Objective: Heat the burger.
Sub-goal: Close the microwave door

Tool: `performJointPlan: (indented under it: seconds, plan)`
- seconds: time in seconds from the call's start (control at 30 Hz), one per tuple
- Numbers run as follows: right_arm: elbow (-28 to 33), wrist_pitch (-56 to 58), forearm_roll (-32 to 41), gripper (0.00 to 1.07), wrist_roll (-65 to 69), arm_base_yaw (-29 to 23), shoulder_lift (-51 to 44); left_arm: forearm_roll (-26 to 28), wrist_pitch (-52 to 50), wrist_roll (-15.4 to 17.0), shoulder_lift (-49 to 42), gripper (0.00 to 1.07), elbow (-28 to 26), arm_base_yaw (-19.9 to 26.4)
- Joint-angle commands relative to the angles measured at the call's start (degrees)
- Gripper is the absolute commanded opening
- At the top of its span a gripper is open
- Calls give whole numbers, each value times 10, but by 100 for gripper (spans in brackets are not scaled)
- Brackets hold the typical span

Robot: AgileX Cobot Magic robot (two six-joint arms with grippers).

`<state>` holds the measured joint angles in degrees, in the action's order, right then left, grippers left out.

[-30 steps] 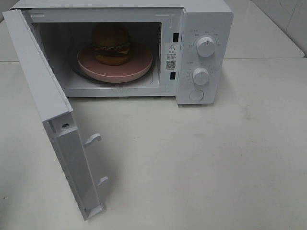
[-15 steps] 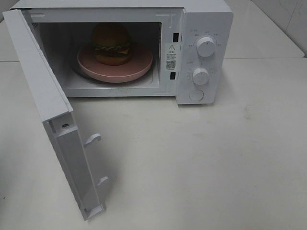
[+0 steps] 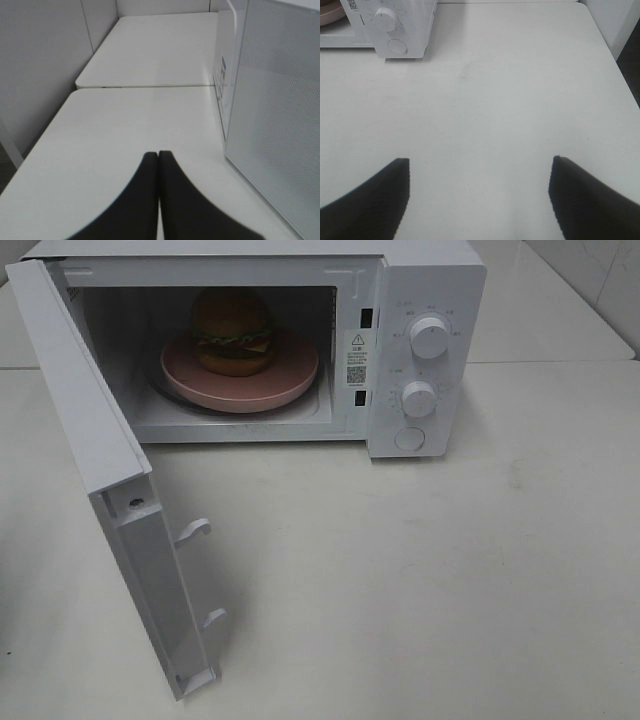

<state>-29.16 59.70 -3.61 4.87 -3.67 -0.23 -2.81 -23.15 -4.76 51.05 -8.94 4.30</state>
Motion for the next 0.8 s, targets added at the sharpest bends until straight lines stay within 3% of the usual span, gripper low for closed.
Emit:
performJointPlan:
  seconds: [0.03, 0.07, 0.1, 0.13, 0.2, 0.27, 0.3, 0.4, 0.57, 0.8]
  plan:
    - [1, -2, 2, 75, 1, 3, -15, -52, -32, 61, 23, 0, -3, -2]
    - [1, -2, 2, 75, 1, 3, -15, -64, -41, 79, 33, 0, -3, -2]
    - [1, -2, 2, 75, 1, 3, -15, -97, -59, 116, 50, 0, -3, -2]
    - [1, -2, 2, 75, 1, 3, -15, -97, -59, 116, 50, 0, -3, -2]
    - [1, -2, 2, 75, 1, 3, -15, -165, -102, 157, 78, 0, -3, -2]
    - [1, -2, 2, 75, 1, 3, -15, -193, -120, 172, 89, 0, -3, -2]
    - [1, -2, 2, 75, 1, 3, -15, -237, -164, 196, 112, 0, -3, -2]
    - [1, -2, 2, 75, 1, 3, -15, -284, -215, 218, 155, 0, -7, -2]
    - [1, -2, 2, 75, 1, 3, -15, -302, -232, 236, 200, 0, -27, -5]
    - [1, -2, 2, 75, 1, 3, -15, -278, -234, 217, 261, 0, -56, -79]
